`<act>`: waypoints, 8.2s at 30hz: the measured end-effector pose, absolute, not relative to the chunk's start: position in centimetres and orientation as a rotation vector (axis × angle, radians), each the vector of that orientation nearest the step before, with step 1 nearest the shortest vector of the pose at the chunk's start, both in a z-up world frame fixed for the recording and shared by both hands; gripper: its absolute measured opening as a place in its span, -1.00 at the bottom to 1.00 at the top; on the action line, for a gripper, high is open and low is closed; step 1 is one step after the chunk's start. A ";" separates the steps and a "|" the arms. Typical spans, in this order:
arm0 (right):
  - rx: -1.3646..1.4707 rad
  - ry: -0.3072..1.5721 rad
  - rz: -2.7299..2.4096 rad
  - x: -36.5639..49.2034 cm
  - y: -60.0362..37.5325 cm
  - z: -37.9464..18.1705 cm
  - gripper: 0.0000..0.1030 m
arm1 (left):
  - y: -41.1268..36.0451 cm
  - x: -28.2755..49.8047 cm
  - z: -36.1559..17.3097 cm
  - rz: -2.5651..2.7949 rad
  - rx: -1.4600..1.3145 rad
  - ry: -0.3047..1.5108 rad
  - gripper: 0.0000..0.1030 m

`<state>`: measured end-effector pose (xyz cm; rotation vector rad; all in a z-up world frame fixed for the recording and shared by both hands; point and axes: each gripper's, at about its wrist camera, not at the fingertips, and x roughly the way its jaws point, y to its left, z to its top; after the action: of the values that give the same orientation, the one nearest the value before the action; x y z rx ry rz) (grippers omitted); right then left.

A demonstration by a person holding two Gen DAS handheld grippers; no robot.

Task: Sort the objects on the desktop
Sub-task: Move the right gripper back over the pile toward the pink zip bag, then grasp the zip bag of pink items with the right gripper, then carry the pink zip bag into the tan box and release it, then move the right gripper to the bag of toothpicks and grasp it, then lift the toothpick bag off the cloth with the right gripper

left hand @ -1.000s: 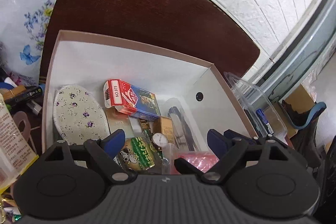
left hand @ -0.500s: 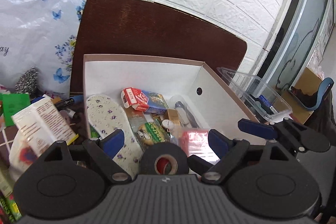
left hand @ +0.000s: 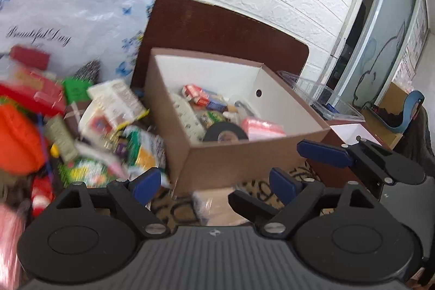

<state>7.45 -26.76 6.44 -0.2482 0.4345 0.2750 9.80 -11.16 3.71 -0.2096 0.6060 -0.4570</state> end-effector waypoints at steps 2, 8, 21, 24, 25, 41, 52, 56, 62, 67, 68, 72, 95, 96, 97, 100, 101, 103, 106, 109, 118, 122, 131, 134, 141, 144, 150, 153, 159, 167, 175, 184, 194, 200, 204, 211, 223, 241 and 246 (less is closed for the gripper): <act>-0.236 0.425 0.292 6.0 -25.8 5.7 0.72 | -10.1 8.3 2.6 -0.444 -0.257 0.626 0.74; -0.219 0.447 0.362 2.4 -22.9 2.8 0.72 | -7.3 4.2 -0.4 -0.366 -0.274 0.621 0.75; -0.183 0.543 0.575 0.9 -15.6 -1.5 0.72 | 0.9 0.9 -4.0 -0.179 -0.342 0.663 0.74; -0.194 0.538 0.598 1.6 -14.6 -1.5 0.72 | 3.4 1.1 -4.3 -0.100 -0.380 0.654 0.74; -0.196 0.537 0.607 1.8 -14.2 -1.4 0.72 | 4.3 1.3 -4.4 -0.068 -0.396 0.656 0.74; -0.228 0.604 0.755 6.3 -7.0 -3.6 0.55 | 11.5 4.9 -5.8 0.109 -0.485 0.591 0.65; -0.148 0.674 0.794 7.7 -6.0 -4.4 -0.68 | 11.5 5.7 -5.6 0.015 -0.500 0.586 -0.01; -0.185 0.640 0.791 6.1 -7.5 -3.6 -0.91 | 10.6 5.0 -5.6 -0.019 -0.512 0.610 -0.03; -0.142 0.637 0.750 5.8 -11.2 -3.1 -0.92 | 8.6 3.1 -5.4 -0.090 -0.509 0.642 -0.04; -0.176 0.642 0.719 4.0 -13.8 -2.8 -0.92 | 6.6 1.6 -5.3 -0.189 -0.492 0.688 -0.04; -0.178 0.651 0.721 3.8 -14.3 -2.8 -0.92 | 6.6 1.5 -5.3 -0.197 -0.497 0.695 -0.02; -0.213 0.656 0.697 3.5 -15.6 -3.1 -0.66 | 7.8 2.5 -5.3 -0.152 -0.559 0.705 0.25; -0.019 0.640 0.733 7.8 -13.0 -3.4 -0.05 | 8.1 5.6 -5.6 -0.178 -0.523 0.699 0.37; 0.025 0.657 0.746 8.2 -13.1 -3.7 -0.05 | 8.2 5.7 -5.7 -0.185 -0.524 0.698 0.35; 0.075 0.679 0.757 8.6 -13.3 -4.1 -0.06 | 8.3 5.7 -5.7 -0.190 -0.526 0.697 0.32; 0.183 0.733 0.783 8.9 -14.1 -4.6 -0.23 | 8.0 5.4 -5.4 -0.200 -0.513 0.702 0.17; 0.170 0.728 0.785 8.6 -14.2 -4.4 -0.28 | 7.8 5.3 -5.2 -0.200 -0.500 0.702 0.14; 0.129 0.712 0.781 7.9 -14.2 -3.9 -0.37 | 7.2 4.9 -4.8 -0.198 -0.481 0.704 0.10; 0.051 0.674 0.776 6.6 -14.4 -3.2 -0.45 | 6.5 4.3 -4.1 -0.194 -0.470 0.703 -0.01; 0.008 0.635 0.766 5.5 -15.2 -2.4 -0.60 | 5.5 3.9 -3.2 -0.206 -0.452 0.691 -0.09; 0.038 0.482 0.689 4.1 -20.1 1.4 -0.65 | 0.6 4.8 1.3 -0.317 -0.371 0.588 -0.12; 0.053 0.408 0.625 4.8 -22.9 3.5 -0.65 | -2.3 6.9 3.6 -0.382 -0.329 0.544 -0.12; 0.067 0.309 0.442 8.4 -30.1 7.1 -0.65 | -9.5 13.4 6.7 -0.537 -0.337 0.504 -0.12; 0.082 0.316 0.394 10.6 -32.6 7.7 -0.65 | -12.0 15.9 7.1 -0.565 -0.343 0.518 -0.12; 0.104 0.387 0.289 16.3 -37.5 7.4 -0.65 | -18.1 22.5 6.8 -0.603 -0.348 0.605 -0.12; 0.117 0.425 0.247 18.6 -39.4 7.3 -0.65 | -20.3 25.1 6.3 -0.618 -0.374 0.651 -0.12; 0.102 0.479 0.172 22.9 -42.4 7.5 -0.65 | -24.2 29.1 5.8 -0.620 -0.377 0.652 -0.12; 0.047 0.498 0.139 24.9 -42.9 7.4 -0.65 | -25.6 31.1 5.1 -0.612 -0.378 0.665 -0.12; -0.082 0.540 0.051 29.0 -42.7 5.8 -0.64 | -27.3 34.4 2.6 -0.547 -0.368 0.745 0.00; -0.105 0.529 0.010 27.9 -43.2 5.6 0.08 | -24.0 34.1 2.1 -0.547 -0.438 0.782 0.62; -0.071 0.525 0.054 24.7 -42.2 6.2 0.71 | -23.0 30.0 4.1 -0.631 -0.401 0.772 0.70; -0.069 0.459 0.140 17.7 -38.7 8.8 0.73 | -21.5 22.1 6.7 -0.602 -0.268 0.677 0.71; -0.105 0.447 0.257 9.0 -33.0 9.3 0.74 | -16.2 13.0 6.9 -0.551 -0.239 0.691 0.71; -0.126 0.441 0.378 4.2 -28.5 7.3 0.75 | -13.0 7.6 4.6 -0.563 -0.237 0.673 0.74; -0.142 0.443 0.395 1.8 -26.4 5.0 0.75 | -10.9 6.2 1.5 -0.556 -0.310 0.721 0.74; -0.093 0.532 0.384 1.4 -25.4 0.1 0.76 | -9.3 4.9 -2.9 -0.486 -0.301 0.741 0.74; -0.081 0.585 0.384 3.9 -25.9 -1.7 0.89 | -8.6 6.1 -3.8 -0.438 -0.295 0.729 0.75; -0.033 0.676 0.158 13.2 -29.7 -6.0 0.90 | -5.4 7.8 -4.8 -0.247 -0.282 0.735 0.75; -0.107 0.676 0.295 11.7 -27.8 -6.0 0.71 | -5.4 7.7 -4.8 -0.251 -0.284 0.736 0.75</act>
<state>11.73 -27.82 -5.97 -0.1073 0.6756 0.2950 7.73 -5.40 -4.77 -0.2845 0.7360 -0.2513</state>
